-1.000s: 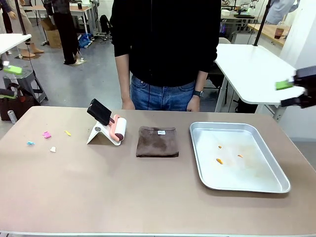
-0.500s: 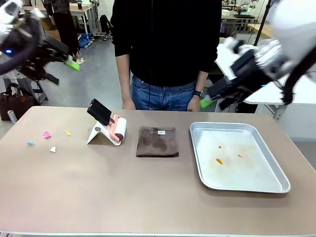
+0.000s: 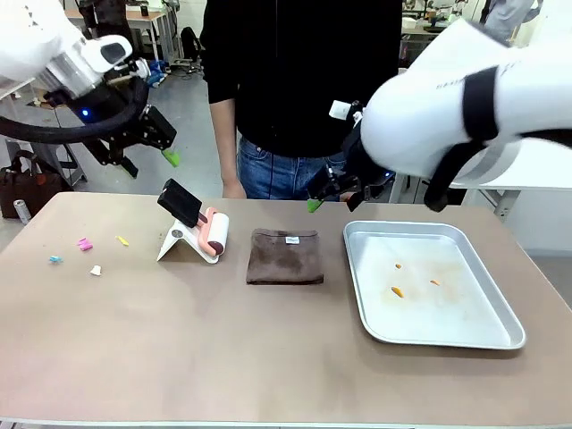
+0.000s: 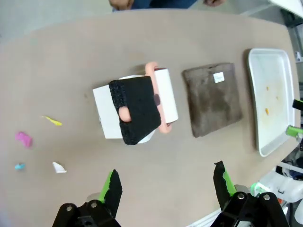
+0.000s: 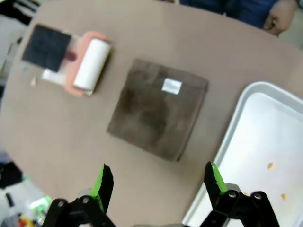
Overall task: Clean the surface of the table.
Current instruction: Hold the Lint Roller with your left hand and the towel with your right hand.
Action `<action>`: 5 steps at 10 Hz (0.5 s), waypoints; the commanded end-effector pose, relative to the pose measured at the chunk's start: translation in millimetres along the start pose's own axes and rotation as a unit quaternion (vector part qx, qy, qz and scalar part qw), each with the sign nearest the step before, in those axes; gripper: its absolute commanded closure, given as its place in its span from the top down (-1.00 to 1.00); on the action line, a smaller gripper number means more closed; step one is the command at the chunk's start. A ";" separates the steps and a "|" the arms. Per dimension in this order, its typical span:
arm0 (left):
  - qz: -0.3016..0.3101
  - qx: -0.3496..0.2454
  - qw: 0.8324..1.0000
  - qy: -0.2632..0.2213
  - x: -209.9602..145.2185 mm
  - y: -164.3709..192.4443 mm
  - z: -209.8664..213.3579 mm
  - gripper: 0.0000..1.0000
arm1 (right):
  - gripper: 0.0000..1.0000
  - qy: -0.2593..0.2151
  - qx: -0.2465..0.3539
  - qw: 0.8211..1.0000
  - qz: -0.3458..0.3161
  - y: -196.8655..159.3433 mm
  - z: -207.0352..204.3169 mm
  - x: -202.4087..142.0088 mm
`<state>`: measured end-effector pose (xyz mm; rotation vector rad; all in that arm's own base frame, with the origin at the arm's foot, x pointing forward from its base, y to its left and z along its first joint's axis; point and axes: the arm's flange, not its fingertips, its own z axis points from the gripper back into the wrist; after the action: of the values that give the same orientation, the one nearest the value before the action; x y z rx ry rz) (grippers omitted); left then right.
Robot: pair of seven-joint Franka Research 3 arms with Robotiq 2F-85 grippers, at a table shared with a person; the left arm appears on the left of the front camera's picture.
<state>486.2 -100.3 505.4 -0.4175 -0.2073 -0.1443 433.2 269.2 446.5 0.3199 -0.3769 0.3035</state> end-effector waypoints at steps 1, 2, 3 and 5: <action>0.012 -0.009 1.000 0.007 3.4 5.7 3.7 1.00 | 1.00 -0.019 -0.050 0.998 -0.021 2.4 -16.1 3.6; 0.000 0.000 1.000 0.000 0.0 0.0 0.0 1.00 | 1.00 -0.011 -0.063 0.998 0.007 -14.2 0.6 -2.8; 0.000 0.000 1.000 0.000 0.0 0.0 0.0 1.00 | 1.00 -0.008 -0.016 1.000 -0.009 -4.0 -11.5 1.2; 0.000 0.000 1.000 0.000 0.0 0.0 0.0 1.00 | 1.00 -0.008 -0.016 1.000 -0.009 -4.0 -11.5 1.2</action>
<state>488.0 -101.6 502.4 -0.4230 -0.2004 -0.1472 439.1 267.8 432.3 0.2637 -0.3997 0.2924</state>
